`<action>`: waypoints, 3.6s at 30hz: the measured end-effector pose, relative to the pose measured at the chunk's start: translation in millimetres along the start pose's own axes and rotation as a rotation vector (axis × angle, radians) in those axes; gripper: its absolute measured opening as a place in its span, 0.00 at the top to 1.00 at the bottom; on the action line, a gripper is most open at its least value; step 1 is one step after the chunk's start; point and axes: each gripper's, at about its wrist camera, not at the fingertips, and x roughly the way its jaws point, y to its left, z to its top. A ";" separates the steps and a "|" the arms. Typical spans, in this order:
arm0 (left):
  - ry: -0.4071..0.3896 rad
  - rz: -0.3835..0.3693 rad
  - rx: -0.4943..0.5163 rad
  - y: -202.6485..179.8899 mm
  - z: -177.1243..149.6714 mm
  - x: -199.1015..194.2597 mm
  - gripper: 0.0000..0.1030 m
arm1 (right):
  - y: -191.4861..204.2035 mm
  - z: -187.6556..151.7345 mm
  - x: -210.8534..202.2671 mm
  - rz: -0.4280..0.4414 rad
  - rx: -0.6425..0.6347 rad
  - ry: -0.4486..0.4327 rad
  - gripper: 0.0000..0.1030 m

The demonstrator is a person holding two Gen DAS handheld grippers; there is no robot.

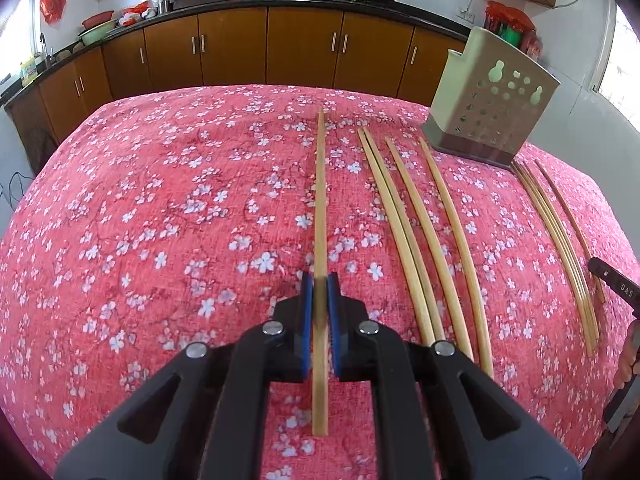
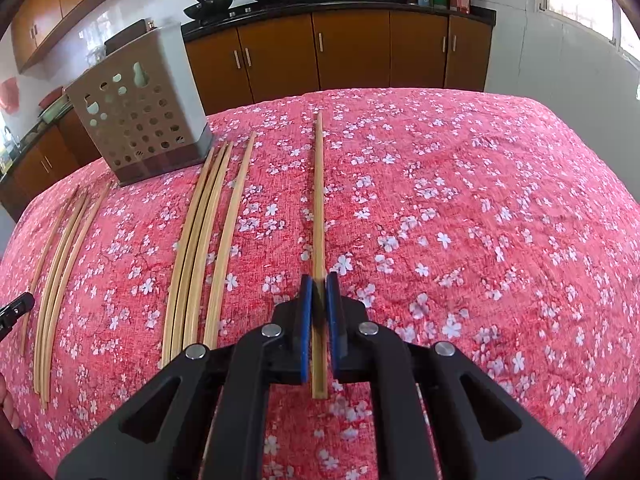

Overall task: Organize utensils
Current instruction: 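Lift the right gripper's chopstick into the metal holder and release while the left gripper does likewise, then lower the right gripper onto another chopstick and close while the left gripper grasps one too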

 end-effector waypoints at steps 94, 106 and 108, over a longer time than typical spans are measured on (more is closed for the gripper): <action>-0.218 0.010 -0.110 21.7 42.2 -70.0 0.60 | 38.0 7.5 -6.7 0.161 -0.063 0.078 0.84; -0.048 -0.113 -0.055 -15.1 8.2 -20.5 0.80 | 18.4 6.1 2.3 0.036 -0.027 0.057 0.92; -0.027 -0.122 -0.044 -19.2 4.8 -14.3 0.84 | 16.9 6.5 2.8 0.038 -0.033 0.055 0.92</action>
